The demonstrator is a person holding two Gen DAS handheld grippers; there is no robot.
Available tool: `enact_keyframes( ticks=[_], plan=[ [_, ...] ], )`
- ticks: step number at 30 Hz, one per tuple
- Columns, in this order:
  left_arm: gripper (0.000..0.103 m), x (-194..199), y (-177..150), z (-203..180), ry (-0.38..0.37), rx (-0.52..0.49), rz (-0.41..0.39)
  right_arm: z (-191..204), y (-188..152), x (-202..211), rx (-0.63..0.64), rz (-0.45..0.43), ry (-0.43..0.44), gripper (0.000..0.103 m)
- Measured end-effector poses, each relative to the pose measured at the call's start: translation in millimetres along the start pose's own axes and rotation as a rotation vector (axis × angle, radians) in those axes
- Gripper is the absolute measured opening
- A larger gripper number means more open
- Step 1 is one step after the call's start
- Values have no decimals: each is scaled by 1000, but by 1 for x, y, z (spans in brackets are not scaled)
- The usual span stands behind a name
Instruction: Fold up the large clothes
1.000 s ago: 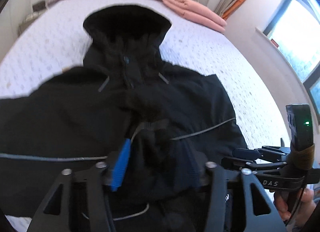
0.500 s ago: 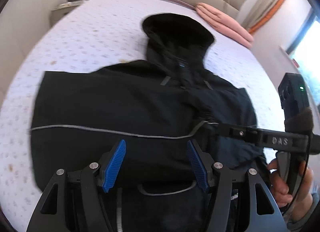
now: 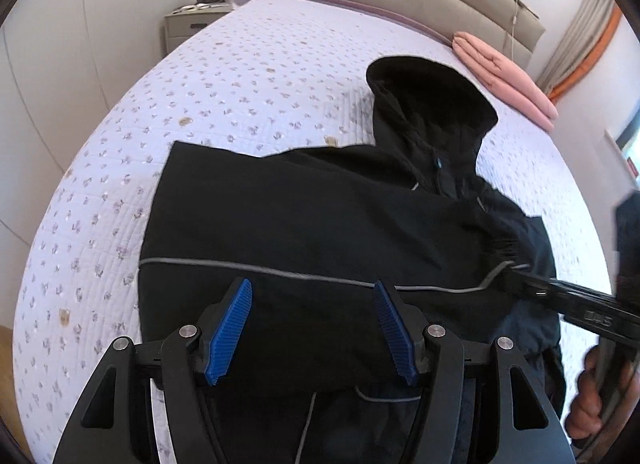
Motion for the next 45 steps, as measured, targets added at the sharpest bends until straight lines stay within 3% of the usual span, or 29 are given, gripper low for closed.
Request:
enact_keyframes(
  ticks=[6, 9, 11, 13, 15, 18, 23, 27, 29, 32, 35, 39, 45],
  plan=[
    [65, -6, 9, -20, -43, -58, -4, -33, 2, 83, 28, -115, -203, 26],
    [65, -28, 8, -34, -74, -93, 48, -69, -8, 107, -3, -122, -330, 26],
    [58, -52, 1, -47, -90, -137, 111, -92, -17, 103, -22, -90, -395, 26],
    [51, -71, -8, -58, -56, -204, 152, -116, -26, 86, -48, -35, -434, 26],
    [50, -90, -18, -70, 25, -302, 172, -133, -40, 54, -63, 29, -460, 26],
    [50, -97, -24, -77, 66, -373, 158, -142, -53, 19, -26, 62, -536, 34],
    [51, -97, -20, -69, 27, -358, 168, -157, -53, 11, -106, 78, -519, 37],
    [51, -70, -11, -61, -29, -336, 176, -152, -41, 33, -137, 99, -508, 42],
    [51, -51, -4, -56, -59, -312, 151, -142, -33, 59, -157, 55, -494, 50],
    [52, -35, 6, -52, -90, -287, 130, -111, -18, 80, -132, -16, -448, 51],
    [52, -49, 3, -53, -100, -285, 166, -87, -9, 46, -85, 35, -430, 50],
    [51, -88, -13, -48, -56, -299, 239, -96, -26, -19, -88, 192, -508, 39],
    [52, -90, -21, -54, -39, -345, 207, -109, -29, -27, -153, 188, -476, 39]
  ],
)
Point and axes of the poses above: each gripper's, at about its wrist camera, not at the fingertips, and x roughly against the way its jaws point, z to its left, y to its top, the point moved 1 cm from there along -x, roughly the way its jaws point, and after that the axes turned 3 degrees about -z, right-handed, at the moved point
